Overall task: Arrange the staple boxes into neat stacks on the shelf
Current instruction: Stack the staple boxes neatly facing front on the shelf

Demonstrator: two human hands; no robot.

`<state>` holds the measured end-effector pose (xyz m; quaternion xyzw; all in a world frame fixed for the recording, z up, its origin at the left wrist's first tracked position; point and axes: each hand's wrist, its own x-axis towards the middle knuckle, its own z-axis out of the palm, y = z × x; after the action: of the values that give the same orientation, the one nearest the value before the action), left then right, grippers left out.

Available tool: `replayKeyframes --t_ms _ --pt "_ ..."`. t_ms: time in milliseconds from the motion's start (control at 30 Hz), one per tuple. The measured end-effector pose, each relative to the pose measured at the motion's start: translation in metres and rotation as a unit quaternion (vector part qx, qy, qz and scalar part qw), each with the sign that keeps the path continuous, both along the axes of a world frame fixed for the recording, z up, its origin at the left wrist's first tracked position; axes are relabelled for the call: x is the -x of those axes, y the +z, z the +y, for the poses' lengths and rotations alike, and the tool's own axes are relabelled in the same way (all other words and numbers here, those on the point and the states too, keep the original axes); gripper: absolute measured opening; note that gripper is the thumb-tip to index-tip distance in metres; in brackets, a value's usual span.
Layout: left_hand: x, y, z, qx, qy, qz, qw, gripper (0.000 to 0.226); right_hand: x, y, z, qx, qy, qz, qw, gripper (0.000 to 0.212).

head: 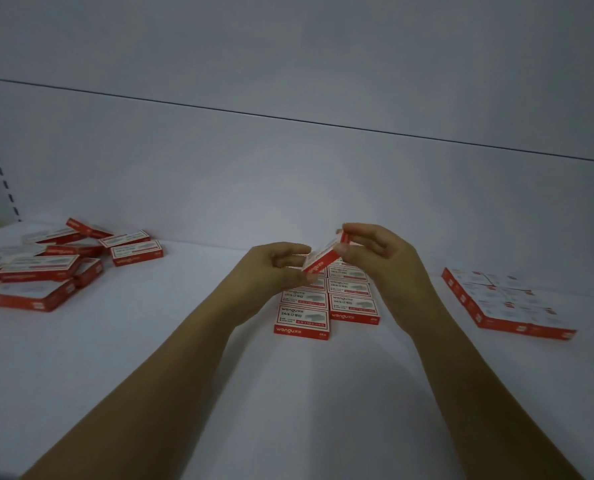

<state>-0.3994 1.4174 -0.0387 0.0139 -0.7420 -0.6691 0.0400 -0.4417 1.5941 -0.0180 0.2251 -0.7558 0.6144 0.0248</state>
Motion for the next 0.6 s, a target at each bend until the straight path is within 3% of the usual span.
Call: replayKeyframes --t_ms 167,233,400,533,600 --pt "-0.002 -0.003 0.006 0.044 0.009 0.039 0.998 0.033 -0.015 -0.005 -0.017 -0.118 0.008 0.179 0.977 0.044" --pt "-0.001 -0.004 0.007 0.068 0.015 0.045 0.997 0.032 -0.016 -0.008 -0.02 -0.139 0.0 0.207 0.968 0.044" --pt "0.0 -0.002 0.006 0.057 0.023 0.057 0.996 0.032 -0.013 -0.005 -0.016 -0.126 -0.005 0.185 0.975 0.051" --pt "-0.001 0.006 0.0 0.015 0.056 0.08 0.995 0.04 -0.005 -0.001 -0.003 -0.128 -0.019 0.11 0.985 0.043" --pt "-0.004 0.012 0.0 0.039 0.059 0.109 0.992 0.041 -0.001 -0.002 0.001 -0.154 -0.024 0.07 0.985 0.041"
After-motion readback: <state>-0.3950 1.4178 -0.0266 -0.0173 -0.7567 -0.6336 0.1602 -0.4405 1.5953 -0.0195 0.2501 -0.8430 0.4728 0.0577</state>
